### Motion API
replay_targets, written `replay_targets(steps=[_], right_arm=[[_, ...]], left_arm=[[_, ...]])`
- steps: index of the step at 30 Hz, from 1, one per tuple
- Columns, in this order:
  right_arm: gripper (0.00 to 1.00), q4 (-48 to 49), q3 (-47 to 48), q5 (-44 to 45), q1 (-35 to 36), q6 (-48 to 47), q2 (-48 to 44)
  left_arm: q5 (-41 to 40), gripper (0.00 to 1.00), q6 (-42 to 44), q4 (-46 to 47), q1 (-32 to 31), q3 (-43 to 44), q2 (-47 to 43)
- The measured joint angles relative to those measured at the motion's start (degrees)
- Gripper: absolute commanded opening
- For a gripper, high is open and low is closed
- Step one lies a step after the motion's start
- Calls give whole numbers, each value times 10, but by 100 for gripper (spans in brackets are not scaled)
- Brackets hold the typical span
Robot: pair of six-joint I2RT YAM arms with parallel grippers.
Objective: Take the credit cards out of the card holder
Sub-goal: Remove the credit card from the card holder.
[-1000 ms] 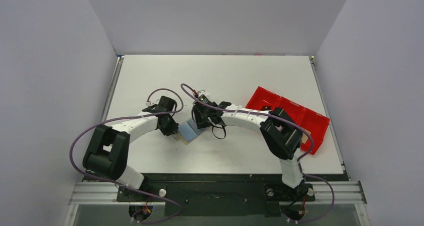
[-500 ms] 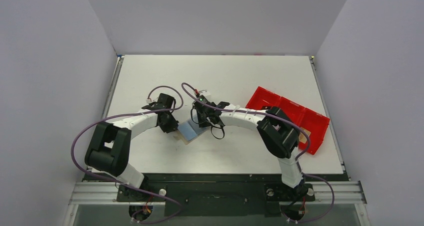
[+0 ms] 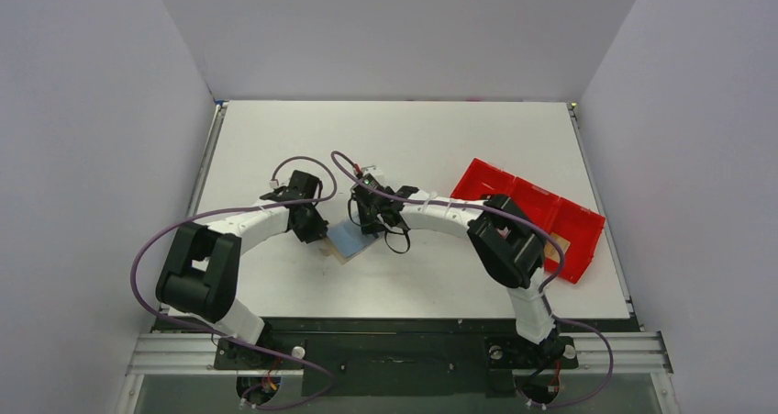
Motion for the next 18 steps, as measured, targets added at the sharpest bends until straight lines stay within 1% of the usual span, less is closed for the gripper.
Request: replay_targets(steps=[14, 18], right_arm=[[8, 30, 12, -113, 2, 14, 18], [8, 43, 12, -133, 3, 22, 18]], left_arm=[[12, 15, 12, 8, 0, 0, 1], [15, 15, 15, 7, 0, 0, 0]])
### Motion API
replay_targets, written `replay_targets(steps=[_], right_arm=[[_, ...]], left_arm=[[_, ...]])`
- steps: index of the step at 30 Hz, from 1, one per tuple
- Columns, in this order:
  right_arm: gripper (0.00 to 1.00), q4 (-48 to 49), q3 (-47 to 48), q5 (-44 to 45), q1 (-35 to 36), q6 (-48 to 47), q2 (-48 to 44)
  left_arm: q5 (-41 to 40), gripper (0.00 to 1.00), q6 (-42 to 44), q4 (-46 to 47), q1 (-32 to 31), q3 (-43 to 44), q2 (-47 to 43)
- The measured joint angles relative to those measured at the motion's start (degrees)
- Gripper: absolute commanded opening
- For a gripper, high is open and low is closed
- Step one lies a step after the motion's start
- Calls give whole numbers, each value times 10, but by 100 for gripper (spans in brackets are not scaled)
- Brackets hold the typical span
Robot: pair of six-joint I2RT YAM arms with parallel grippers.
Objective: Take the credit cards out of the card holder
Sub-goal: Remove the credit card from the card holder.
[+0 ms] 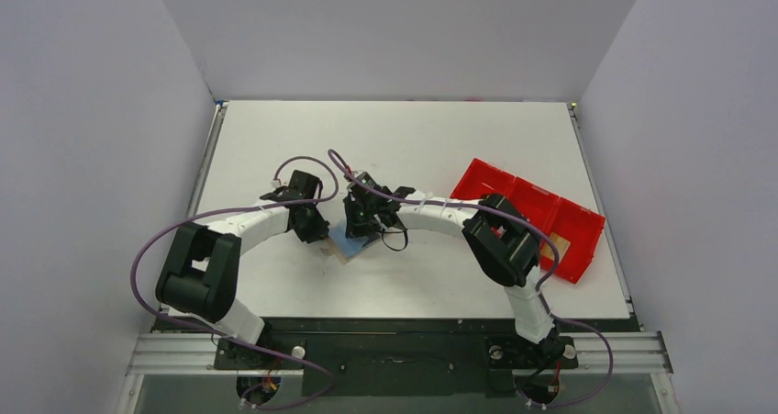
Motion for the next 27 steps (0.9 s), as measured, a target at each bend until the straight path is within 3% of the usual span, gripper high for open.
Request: replay_targets(steps=[14, 27], right_arm=[[4, 24, 0, -26, -1, 21, 22], [2, 34, -1, -30, -3, 24, 26]], left_arm=[[26, 15, 11, -47, 9, 43, -80], [142, 15, -47, 31, 25, 62, 18]])
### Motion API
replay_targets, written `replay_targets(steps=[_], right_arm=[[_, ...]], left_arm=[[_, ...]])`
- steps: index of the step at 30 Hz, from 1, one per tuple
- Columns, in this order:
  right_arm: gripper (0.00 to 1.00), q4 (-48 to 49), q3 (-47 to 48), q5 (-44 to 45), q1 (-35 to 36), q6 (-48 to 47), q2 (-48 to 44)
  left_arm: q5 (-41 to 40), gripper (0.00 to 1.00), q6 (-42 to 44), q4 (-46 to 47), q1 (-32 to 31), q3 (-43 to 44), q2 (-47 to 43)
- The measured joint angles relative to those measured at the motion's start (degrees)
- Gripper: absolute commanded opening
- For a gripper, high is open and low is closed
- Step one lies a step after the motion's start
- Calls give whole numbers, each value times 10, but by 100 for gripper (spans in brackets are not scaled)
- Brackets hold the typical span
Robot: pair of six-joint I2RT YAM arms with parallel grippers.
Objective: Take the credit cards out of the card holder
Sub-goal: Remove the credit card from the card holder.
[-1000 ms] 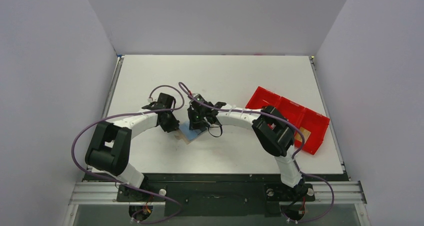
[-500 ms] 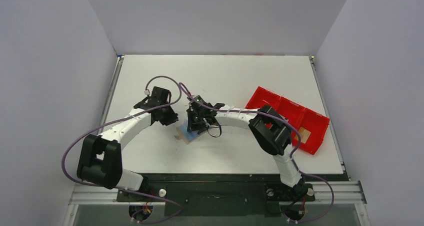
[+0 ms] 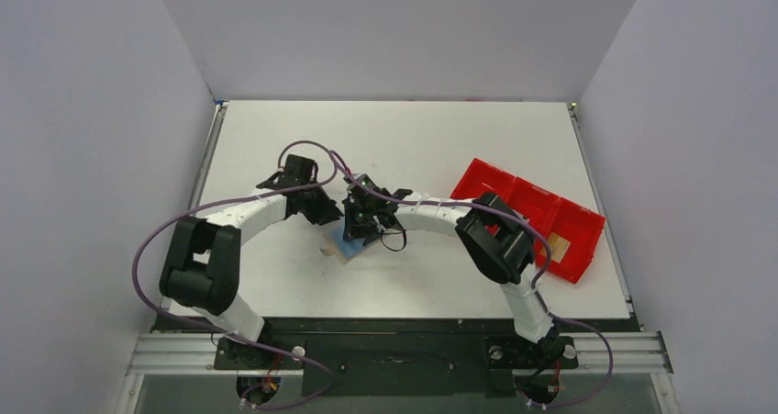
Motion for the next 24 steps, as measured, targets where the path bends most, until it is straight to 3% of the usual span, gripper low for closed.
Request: replay_targets(steps=[17, 24], right_arm=[[4, -2, 0, 7, 0, -4, -1], [27, -21, -45, 21, -19, -10, -63]], left_arm=[[7, 11, -16, 33, 4, -13, 59], [7, 11, -12, 32, 4, -13, 59]])
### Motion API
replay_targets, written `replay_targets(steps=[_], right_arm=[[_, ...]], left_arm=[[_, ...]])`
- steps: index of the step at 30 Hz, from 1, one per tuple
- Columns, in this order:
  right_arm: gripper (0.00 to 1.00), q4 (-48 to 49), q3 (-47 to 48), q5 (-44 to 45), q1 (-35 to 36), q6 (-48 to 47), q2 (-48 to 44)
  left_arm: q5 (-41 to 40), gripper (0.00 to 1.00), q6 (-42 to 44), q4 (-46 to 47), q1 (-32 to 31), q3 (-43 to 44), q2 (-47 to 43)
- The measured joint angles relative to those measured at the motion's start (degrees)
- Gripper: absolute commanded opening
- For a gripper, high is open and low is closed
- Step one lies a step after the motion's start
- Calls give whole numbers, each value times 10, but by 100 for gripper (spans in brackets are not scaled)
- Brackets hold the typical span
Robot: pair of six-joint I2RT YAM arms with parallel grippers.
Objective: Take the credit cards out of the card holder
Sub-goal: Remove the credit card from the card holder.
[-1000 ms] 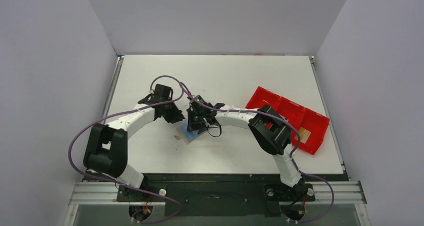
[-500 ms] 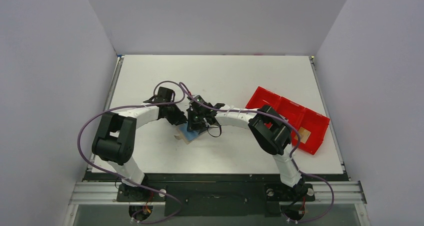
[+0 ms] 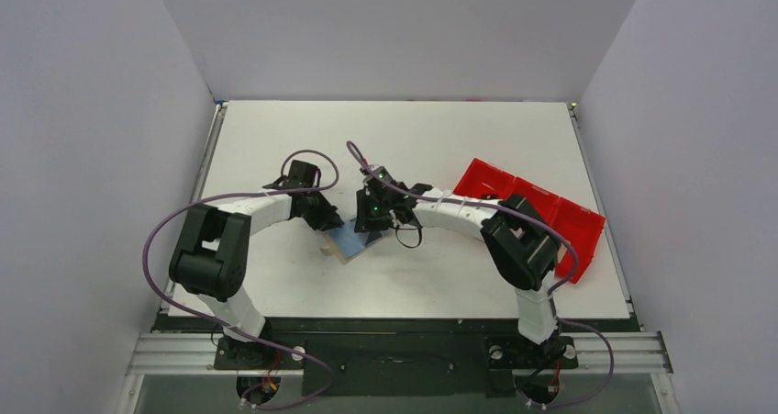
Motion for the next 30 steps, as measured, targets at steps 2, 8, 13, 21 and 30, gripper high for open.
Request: replay_targets(steps=[2, 8, 13, 21, 30], right_arm=[[32, 0, -18, 2, -17, -1, -32], [34, 7, -47, 1, -62, 2, -89], [33, 17, -54, -12, -63, 9, -84], [31, 32, -54, -36, -63, 23, -48], [30, 43, -54, -43, -59, 32, -20]], left_arm=[[0, 11, 1, 0, 0, 0, 0], [0, 10, 4, 0, 0, 0, 0], [0, 11, 6, 0, 0, 0, 0], [0, 10, 12, 0, 0, 0, 0], [0, 10, 14, 0, 0, 0, 0]])
